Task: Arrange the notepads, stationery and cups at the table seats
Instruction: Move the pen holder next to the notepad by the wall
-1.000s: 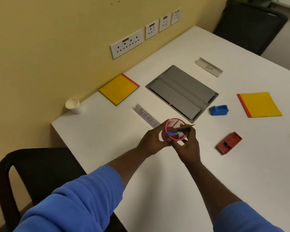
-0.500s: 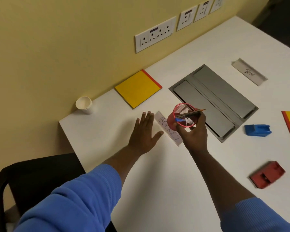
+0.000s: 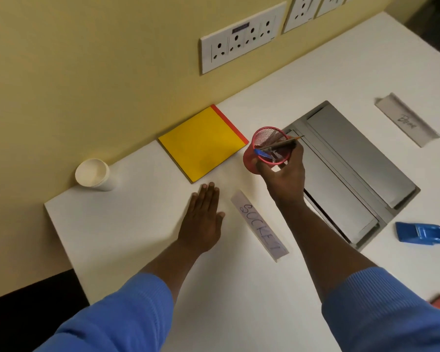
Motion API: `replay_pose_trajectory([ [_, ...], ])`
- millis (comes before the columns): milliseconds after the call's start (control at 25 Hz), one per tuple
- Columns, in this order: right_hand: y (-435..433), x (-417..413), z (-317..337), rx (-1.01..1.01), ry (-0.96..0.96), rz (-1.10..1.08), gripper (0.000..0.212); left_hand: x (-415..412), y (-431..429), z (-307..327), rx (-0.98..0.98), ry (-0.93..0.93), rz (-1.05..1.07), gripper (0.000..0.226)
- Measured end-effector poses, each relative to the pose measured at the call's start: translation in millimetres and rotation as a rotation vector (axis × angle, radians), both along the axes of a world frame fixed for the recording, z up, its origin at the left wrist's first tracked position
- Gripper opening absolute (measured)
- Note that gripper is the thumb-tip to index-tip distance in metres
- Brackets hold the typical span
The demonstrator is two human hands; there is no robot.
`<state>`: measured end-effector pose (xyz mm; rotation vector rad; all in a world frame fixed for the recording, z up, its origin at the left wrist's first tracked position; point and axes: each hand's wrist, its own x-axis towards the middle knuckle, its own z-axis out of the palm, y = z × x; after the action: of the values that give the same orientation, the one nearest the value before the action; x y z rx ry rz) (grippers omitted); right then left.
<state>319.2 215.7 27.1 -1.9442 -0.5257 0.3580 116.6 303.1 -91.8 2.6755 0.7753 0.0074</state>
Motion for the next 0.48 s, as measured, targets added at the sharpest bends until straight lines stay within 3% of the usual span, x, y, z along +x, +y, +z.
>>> replay_pose_trajectory([
  [480,103,71,-43,0.064,-0.03,-0.009,0.084,0,-1,-12,0.039,-0.076,-0.008,0.066],
])
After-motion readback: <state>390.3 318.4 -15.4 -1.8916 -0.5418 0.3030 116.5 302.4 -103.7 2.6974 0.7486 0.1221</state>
